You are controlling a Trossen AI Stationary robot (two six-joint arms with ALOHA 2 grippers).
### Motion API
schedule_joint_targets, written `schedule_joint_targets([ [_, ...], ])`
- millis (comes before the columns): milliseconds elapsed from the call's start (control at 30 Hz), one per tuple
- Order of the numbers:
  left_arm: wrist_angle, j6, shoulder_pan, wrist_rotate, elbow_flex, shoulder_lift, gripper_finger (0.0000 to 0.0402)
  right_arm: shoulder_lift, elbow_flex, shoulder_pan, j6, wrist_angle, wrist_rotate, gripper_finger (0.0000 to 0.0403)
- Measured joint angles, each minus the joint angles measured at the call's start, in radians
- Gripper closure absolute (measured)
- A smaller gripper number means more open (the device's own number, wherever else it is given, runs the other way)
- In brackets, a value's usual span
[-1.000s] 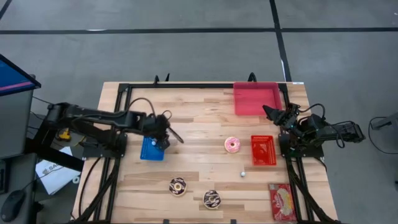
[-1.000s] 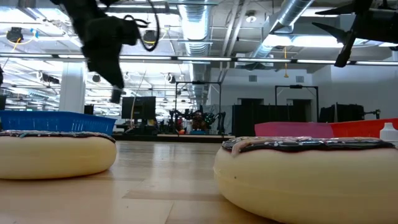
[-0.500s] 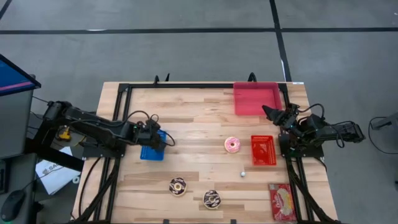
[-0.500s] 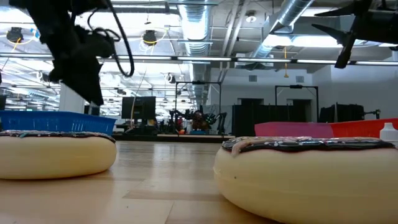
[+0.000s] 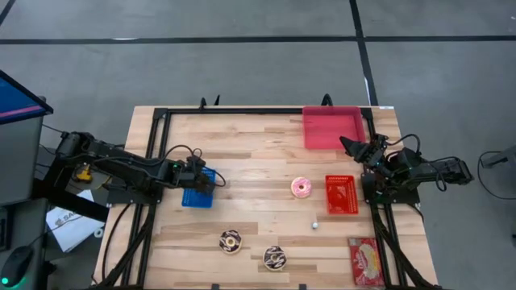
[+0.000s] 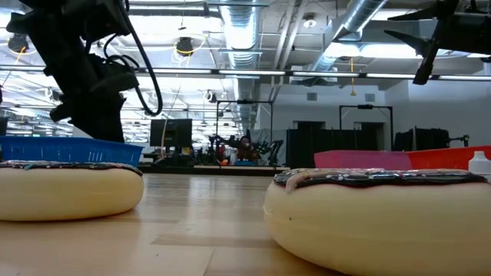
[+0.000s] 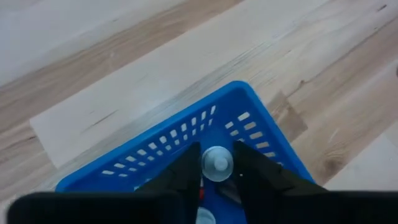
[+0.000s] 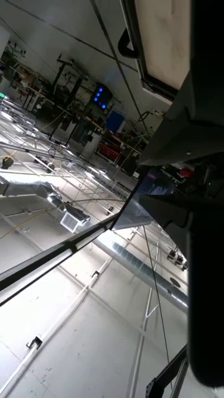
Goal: Pick & Place Food Item
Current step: Put the black food coloring bottle into the blue bin
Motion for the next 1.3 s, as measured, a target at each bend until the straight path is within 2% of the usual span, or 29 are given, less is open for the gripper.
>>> schedule_joint_targets([
  [133, 0.011, 0.003, 0.0, -0.001, 0.0, 0.0, 0.0285, 0.0, 0.0, 0.0, 0.0, 0.0, 0.0, 0.0321],
  [367, 0.07, 0.032, 0.0, -0.014, 0.0, -0.007, 0.0283, 0.0, 0.0, 0.0, -0.004, 0.0, -0.002, 0.0321],
  [533, 0.161, 0.135, -0.003, 0.008, 0.0, -0.063, 0.0281, 0.002, 0.007, 0.021, -0.003, 0.021, -0.072, 0.0321],
  [633, 0.249, 0.23, -0.013, 0.049, 0.0, -0.115, 0.0281, 0.028, 0.063, 0.052, -0.008, 0.001, -0.118, 0.0321],
  [833, 0.493, 0.321, -0.013, 0.068, 0.001, -0.2, 0.0288, 0.174, 0.251, 0.111, -0.117, -0.113, -0.117, 0.0321],
  [900, 0.563, 0.36, -0.006, 0.056, 0.002, -0.21, 0.029, 0.243, 0.344, 0.125, -0.138, -0.266, -0.117, 0.0321],
  [1000, 0.589, 0.388, 0.025, 0.046, 0.011, -0.21, 0.029, 0.37, 0.507, 0.142, -0.106, -0.667, -0.123, 0.0321],
  [1133, 0.569, 0.432, 0.059, 0.042, 0.024, -0.21, 0.0289, 0.558, 0.658, 0.141, 0.015, -1.131, -0.222, 0.0321],
  [1200, 0.556, 0.433, 0.075, 0.045, 0.024, -0.209, 0.0289, 0.639, 0.677, 0.132, 0.068, -1.229, -0.303, 0.0321],
  [1300, 0.553, 0.455, 0.081, 0.045, 0.024, -0.209, 0.0289, 0.736, 0.672, 0.133, 0.116, -1.262, -0.419, 0.0321],
])
